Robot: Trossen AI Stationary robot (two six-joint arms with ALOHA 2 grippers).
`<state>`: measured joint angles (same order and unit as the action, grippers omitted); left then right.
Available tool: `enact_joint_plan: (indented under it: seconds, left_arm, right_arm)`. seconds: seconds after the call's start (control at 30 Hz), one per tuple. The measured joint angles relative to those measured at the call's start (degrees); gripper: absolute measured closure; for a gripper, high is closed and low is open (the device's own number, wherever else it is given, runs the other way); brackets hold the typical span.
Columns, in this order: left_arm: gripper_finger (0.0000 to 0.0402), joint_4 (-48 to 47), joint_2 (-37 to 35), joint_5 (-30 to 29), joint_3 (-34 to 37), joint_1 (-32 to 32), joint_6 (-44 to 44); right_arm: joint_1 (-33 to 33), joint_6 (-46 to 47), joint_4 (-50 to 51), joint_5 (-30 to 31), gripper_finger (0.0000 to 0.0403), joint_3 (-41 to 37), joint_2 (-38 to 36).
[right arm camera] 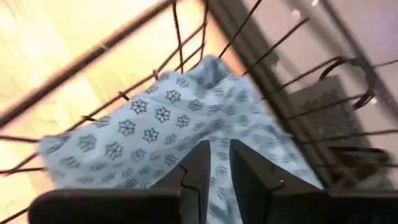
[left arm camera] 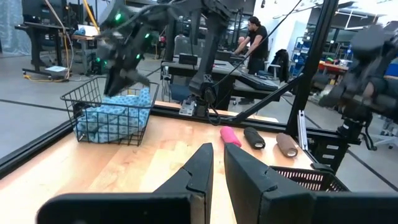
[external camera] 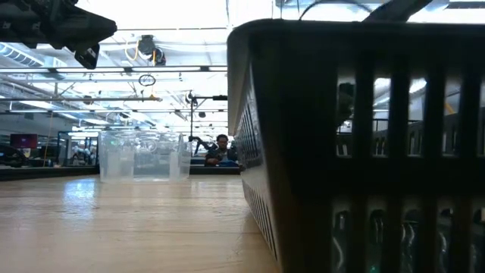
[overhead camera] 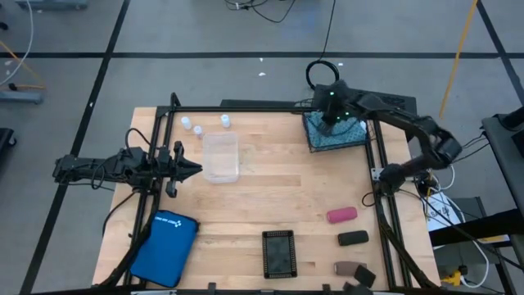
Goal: Pick & Place Medicine items
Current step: Put the blue patient gown into the black wire basket, then put the pink bandage into the transparent bin
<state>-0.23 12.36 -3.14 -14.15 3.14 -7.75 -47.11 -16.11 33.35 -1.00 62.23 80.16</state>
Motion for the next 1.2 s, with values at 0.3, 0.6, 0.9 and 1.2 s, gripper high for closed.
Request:
enact_joint_plan:
  seconds: [0.3,0.6,0.9,1.2]
  left_arm:
    - [0.0355,0.9,0.0,0.0,0.0,0.0,0.1]
    - [0.0355,2.7,0.0,-0.1,0.0,0.0,0.1]
    - [0.0355,3.6,0.0,-8.5,0.0,0.0,-4.4]
    - [0.0354,1.4,1.3,-10.8,0.0,0.0,-8.1]
  right_arm:
    - [7.0,-1.1,4.2,-0.7,0.0350,0.2,-21.1]
    - [22.5,5.5,4.6,-6.7,0.0323,0.2,-34.9]
    - [44.0,14.0,4.6,-6.6,0.0215,0.2,-30.9]
    - [64.4,22.5,11.9,4.3,0.0129,0.2,-19.7]
